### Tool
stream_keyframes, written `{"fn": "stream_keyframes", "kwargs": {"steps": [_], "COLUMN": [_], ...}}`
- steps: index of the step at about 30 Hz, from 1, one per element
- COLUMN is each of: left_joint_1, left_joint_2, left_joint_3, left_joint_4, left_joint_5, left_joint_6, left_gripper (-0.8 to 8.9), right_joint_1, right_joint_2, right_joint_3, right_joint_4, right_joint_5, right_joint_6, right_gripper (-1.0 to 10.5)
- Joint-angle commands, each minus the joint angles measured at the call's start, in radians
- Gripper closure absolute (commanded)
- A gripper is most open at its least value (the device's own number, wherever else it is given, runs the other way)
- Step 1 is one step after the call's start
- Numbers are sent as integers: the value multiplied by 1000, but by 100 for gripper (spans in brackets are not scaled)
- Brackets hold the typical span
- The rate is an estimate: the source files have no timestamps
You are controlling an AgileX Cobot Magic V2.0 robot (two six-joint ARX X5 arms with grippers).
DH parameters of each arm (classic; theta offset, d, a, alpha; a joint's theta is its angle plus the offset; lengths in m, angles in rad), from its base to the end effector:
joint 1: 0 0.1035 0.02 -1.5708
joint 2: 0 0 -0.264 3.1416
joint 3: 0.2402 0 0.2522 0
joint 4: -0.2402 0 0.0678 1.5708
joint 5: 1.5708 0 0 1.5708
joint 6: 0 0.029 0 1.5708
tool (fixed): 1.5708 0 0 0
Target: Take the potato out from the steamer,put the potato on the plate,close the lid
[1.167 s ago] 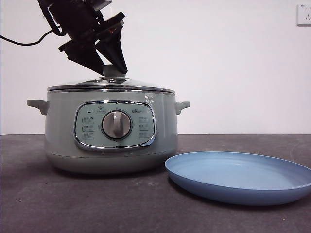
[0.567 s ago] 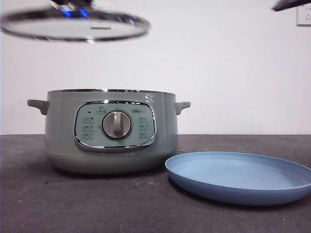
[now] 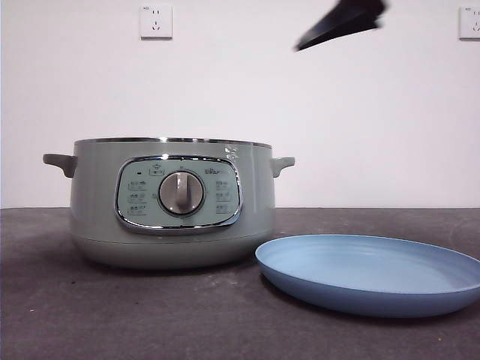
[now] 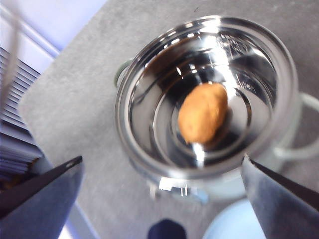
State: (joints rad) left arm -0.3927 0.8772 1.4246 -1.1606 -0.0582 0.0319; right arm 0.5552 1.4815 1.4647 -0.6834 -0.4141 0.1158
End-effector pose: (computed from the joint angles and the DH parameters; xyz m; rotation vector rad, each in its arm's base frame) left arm 0.1007 -0.0399 0.4295 0.1684 0.5954 -0.3336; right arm 0.2611 0.1757 0.3615 0.0508 0.7781 0.8846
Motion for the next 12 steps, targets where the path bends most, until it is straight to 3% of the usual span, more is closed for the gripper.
{"fn": "stream_keyframes", "kwargs": {"steps": [1, 12], "left_joint_1": [1, 1], "left_joint_2": [-56, -156], "left_joint_3": [2, 2], "left_joint_4": [3, -85], "left_joint_5": [-23, -23], "left_joint_6": [-32, -55], "left_gripper": [822, 822], "right_joint_1": [43, 168], "right_joint_2": [119, 457], "right_joint_3": [101, 327], "right_joint_4": [2, 29], "right_joint_5": [42, 294], "right_joint_6": [-3, -30], "right_gripper": [289, 289]}}
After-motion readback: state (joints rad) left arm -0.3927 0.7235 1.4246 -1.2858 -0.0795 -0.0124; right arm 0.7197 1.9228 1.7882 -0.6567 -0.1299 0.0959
